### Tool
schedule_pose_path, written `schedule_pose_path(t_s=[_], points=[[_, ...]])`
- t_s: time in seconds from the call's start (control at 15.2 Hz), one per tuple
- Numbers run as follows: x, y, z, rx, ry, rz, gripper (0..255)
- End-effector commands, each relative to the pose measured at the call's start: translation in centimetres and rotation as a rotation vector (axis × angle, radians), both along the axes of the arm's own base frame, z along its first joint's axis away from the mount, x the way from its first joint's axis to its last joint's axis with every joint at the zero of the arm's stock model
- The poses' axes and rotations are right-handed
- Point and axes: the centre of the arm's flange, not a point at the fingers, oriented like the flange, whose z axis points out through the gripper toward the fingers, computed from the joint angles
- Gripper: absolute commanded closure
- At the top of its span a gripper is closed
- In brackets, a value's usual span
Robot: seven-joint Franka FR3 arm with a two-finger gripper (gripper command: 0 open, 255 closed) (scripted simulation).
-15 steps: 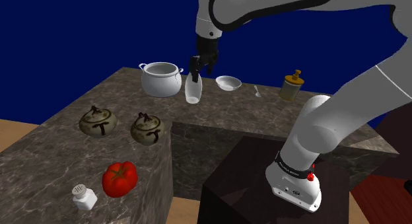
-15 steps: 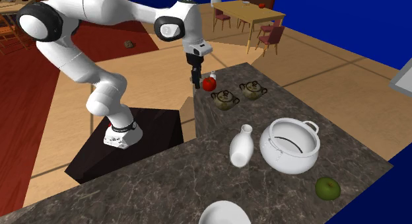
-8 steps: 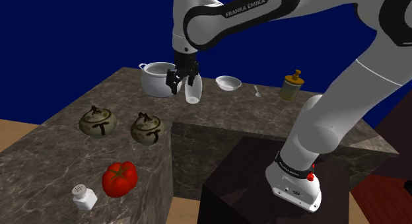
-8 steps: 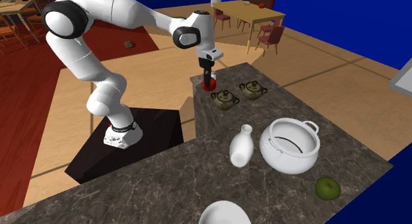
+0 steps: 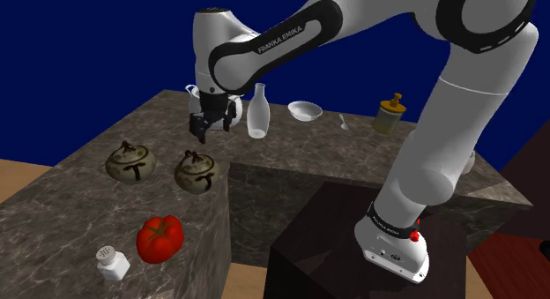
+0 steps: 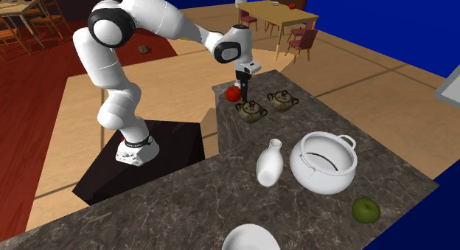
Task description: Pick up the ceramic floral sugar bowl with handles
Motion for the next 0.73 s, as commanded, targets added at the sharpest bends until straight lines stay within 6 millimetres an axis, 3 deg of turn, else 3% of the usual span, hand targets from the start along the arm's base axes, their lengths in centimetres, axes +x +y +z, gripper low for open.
schedule_pose_path(t_s=[0.0, 0.26, 0.66], points=[[1.7, 1.5, -1.5, 0.004, -0.003, -0.005, 0], [4.4, 4.5, -4.0, 0.010, -0.006, -0.011, 0], [4.4, 4.5, -7.2, 0.010, -0.006, -0.011, 0]])
